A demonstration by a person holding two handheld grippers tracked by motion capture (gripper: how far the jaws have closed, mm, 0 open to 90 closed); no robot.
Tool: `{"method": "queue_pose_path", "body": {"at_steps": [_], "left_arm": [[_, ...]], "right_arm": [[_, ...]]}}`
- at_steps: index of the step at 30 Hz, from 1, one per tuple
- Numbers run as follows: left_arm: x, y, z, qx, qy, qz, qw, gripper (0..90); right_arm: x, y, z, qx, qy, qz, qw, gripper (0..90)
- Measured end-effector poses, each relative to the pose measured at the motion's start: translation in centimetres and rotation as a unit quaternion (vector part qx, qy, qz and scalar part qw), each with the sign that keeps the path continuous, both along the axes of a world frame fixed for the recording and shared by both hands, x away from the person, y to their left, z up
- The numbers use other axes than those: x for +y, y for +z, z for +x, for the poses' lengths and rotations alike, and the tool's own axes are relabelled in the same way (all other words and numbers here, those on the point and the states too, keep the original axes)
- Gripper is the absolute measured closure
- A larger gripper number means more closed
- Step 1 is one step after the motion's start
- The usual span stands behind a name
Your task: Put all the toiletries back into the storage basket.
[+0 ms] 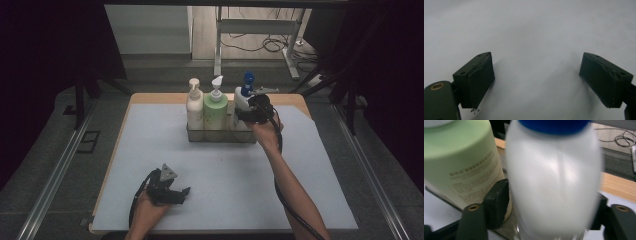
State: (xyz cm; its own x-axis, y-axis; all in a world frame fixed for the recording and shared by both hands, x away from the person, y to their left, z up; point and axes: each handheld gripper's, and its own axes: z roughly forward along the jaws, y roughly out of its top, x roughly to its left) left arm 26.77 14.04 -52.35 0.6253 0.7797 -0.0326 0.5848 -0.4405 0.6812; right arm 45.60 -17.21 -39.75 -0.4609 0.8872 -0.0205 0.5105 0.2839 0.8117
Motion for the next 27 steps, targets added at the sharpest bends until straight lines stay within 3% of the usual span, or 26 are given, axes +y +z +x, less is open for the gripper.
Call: {"method": "queue_pose_path", "body": {"at_steps": [27], "left_arm": [[0.0,0.0,0.0,0.000,0.000,0.000,1.0000,12.0]], "right_arm": [[-3.2,-1.0,-2.9,0.020,0.044,0.047,0.9977,36.6]]}}
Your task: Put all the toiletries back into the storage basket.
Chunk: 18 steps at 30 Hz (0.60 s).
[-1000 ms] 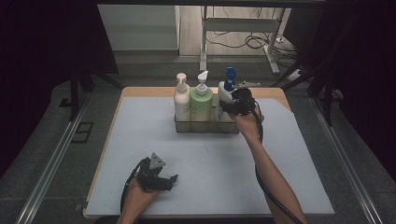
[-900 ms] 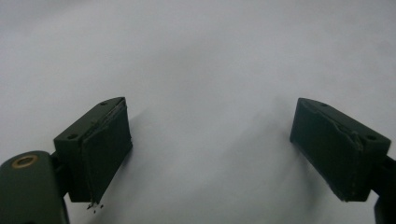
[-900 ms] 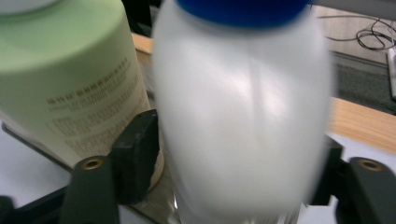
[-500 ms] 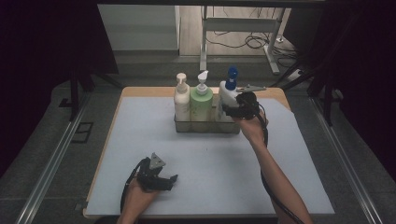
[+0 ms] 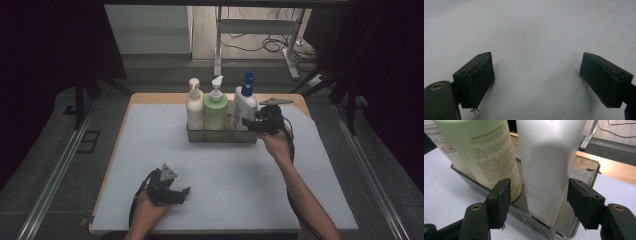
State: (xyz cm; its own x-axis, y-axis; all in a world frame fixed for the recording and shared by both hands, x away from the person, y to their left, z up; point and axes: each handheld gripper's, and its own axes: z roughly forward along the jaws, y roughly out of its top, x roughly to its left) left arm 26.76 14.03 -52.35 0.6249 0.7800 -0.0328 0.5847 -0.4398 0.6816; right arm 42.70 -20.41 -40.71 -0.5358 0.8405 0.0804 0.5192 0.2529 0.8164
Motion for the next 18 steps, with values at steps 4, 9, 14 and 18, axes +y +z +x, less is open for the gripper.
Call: {"method": "queue_pose_path", "body": {"at_steps": [4,9,14,18], "left_arm": [[0.0,0.0,0.0,0.000,0.000,0.000,1.0000,12.0],[0.0,0.0,0.0,0.000,0.000,0.000,1.0000,12.0],[0.0,0.0,0.0,0.000,0.000,0.000,1.0000,12.0],[0.0,0.0,0.0,0.000,0.000,0.000,1.0000,12.0]], "right_arm": [[-0.5,-0.3,-0.4,0.004,0.003,0.003,1.0000,37.4],[-1.4,-0.8,-0.8,0.012,0.007,-0.002,0.9999,44.5],[-2.6,-1.2,-0.5,0.023,0.000,0.010,0.9997,47.6],[-3.3,-1.7,0.1,0.031,-0.020,0.013,0.9992,48.8]]}}
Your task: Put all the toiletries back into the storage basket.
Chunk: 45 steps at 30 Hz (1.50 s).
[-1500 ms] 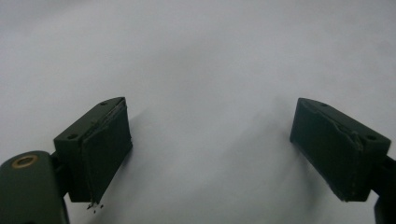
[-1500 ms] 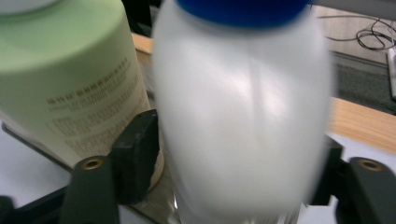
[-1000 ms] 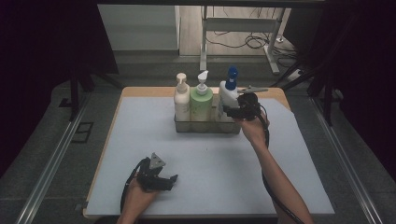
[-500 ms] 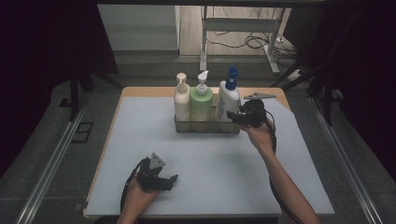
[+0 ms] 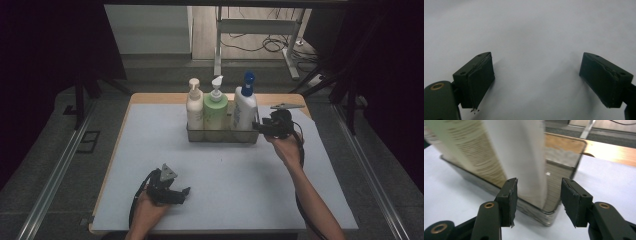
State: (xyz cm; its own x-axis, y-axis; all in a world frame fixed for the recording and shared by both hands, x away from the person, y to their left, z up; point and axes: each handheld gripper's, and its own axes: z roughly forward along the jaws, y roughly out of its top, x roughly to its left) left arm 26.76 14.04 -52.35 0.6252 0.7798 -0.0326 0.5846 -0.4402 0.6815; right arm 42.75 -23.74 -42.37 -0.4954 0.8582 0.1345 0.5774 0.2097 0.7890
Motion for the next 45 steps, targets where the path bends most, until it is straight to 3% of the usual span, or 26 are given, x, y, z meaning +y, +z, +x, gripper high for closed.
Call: {"method": "queue_pose_path", "body": {"at_steps": [3,7,12,19,35,45], "left_arm": [[0.0,0.0,0.0,0.000,0.000,0.000,1.0000,12.0],[0.0,0.0,0.0,0.000,0.000,0.000,1.0000,12.0],[0.0,0.0,0.0,0.000,0.000,0.000,1.0000,12.0],[0.0,0.0,0.0,0.000,0.000,0.000,1.0000,12.0],[0.0,0.0,0.0,0.000,0.000,0.000,1.0000,12.0],[0.0,0.0,0.0,0.000,0.000,0.001,1.0000,12.0]], "right_arm": [[-0.3,-0.4,0.6,0.005,-0.017,-0.012,0.9998,49.5],[-0.7,-0.7,1.4,0.009,-0.036,-0.020,0.9991,62.0],[-0.6,-0.9,2.1,0.006,-0.035,-0.026,0.9990,76.5],[0.2,-0.7,3.3,0.001,-0.032,-0.027,0.9991,88.6],[1.9,-2.7,5.5,0.030,-0.021,-0.028,0.9989,89.6],[2.1,-3.3,5.3,0.042,-0.016,-0.019,0.9988,89.6]]}}
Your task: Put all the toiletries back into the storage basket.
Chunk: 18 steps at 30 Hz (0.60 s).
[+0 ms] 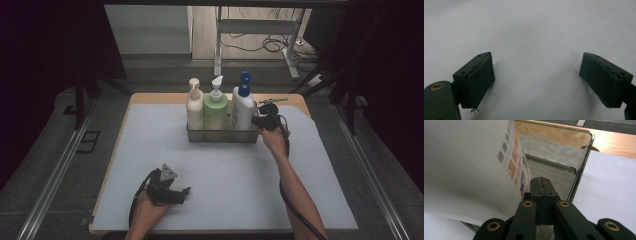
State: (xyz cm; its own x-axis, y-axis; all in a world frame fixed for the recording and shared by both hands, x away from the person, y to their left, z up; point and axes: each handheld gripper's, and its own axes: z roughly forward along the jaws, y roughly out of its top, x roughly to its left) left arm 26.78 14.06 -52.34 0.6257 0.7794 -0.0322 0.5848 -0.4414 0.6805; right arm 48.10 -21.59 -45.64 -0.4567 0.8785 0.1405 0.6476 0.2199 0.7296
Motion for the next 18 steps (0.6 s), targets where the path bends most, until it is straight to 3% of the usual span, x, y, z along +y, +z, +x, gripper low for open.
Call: {"method": "queue_pose_path", "body": {"at_steps": [18], "left_arm": [[0.0,0.0,0.0,0.000,0.000,-0.001,1.0000,12.0]], "right_arm": [[2.0,-1.2,-0.3,0.013,0.025,-0.010,0.9996,89.6]]}}
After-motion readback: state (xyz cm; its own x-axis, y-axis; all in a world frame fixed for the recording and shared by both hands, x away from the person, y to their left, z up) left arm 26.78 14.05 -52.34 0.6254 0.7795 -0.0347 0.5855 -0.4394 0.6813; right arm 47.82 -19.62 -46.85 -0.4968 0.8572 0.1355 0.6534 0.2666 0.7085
